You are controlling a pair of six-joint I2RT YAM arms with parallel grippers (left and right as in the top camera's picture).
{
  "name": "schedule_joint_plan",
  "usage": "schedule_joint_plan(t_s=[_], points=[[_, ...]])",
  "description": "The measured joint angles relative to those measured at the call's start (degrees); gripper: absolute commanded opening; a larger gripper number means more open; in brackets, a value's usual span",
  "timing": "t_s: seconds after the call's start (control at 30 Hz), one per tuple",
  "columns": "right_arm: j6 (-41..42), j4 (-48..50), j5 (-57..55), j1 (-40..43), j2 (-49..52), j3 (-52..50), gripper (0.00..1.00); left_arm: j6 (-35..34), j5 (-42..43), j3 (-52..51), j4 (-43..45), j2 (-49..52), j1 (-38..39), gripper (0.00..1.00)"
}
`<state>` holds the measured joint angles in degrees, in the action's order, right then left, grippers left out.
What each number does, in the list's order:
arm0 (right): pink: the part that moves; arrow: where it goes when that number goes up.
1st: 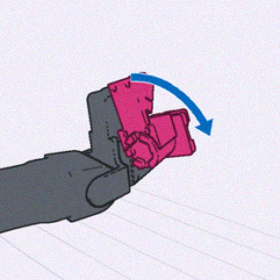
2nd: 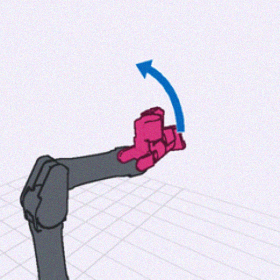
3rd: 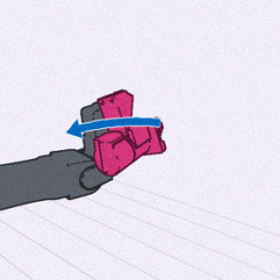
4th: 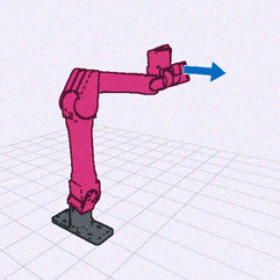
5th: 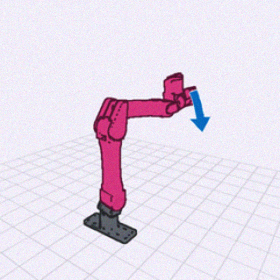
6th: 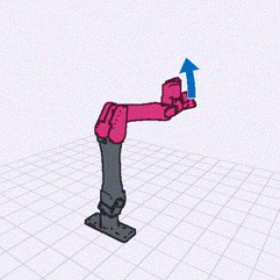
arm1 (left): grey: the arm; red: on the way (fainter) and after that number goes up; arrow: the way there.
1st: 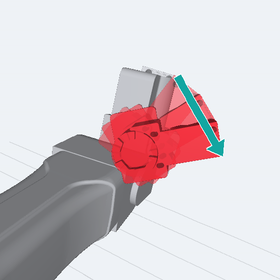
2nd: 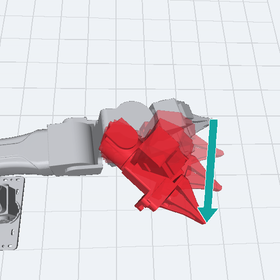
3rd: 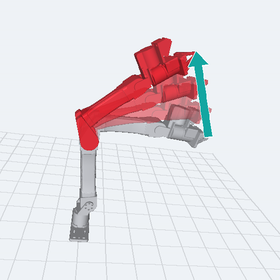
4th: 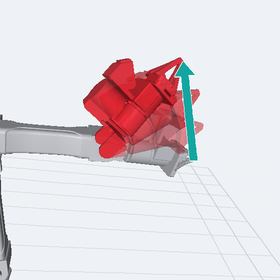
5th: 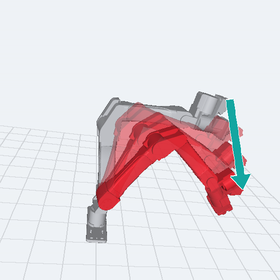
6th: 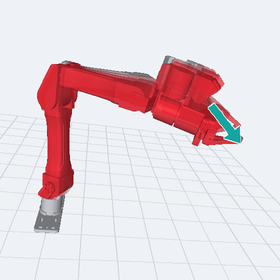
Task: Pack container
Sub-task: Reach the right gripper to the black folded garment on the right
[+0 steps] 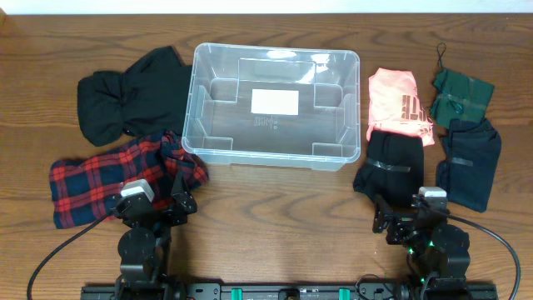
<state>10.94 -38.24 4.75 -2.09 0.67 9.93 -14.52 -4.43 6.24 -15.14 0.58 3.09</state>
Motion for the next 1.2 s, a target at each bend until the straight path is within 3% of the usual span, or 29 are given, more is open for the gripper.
schedule_joint_plan(t_s=[0.27, 0.4, 0.53, 0.9, 1.03, 1.2], points=[[4.31, 7.58, 7.80, 0.00, 0.07, 0.52, 0.99, -0.02, 0.00, 0.00, 0.00, 0.00, 0.00, 0.98], [4.31, 7.54, 8.98, 0.00, 3.21, 6.56, 0.99, -0.02, 0.00, 0.00, 0.00, 0.00, 0.00, 0.98], [4.13, 2.62, 7.93, 0.00, 15.23, 20.02, 0.99, -0.02, 0.00, -0.07, 0.13, 0.00, 0.00, 0.98], [-2.21, -18.86, 8.04, 4.44, 63.04, 64.59, 0.99, -0.02, 0.02, -0.11, 0.24, 0.00, 0.00, 0.98], [-6.25, -23.58, 12.04, 9.84, 73.88, 71.76, 0.99, -0.02, 0.02, -0.11, 0.31, 0.00, 0.00, 0.98], [-9.31, -24.96, 15.39, 18.84, 84.65, 71.25, 0.99, -0.02, 0.00, -0.11, 0.31, 0.00, 0.00, 0.98]])
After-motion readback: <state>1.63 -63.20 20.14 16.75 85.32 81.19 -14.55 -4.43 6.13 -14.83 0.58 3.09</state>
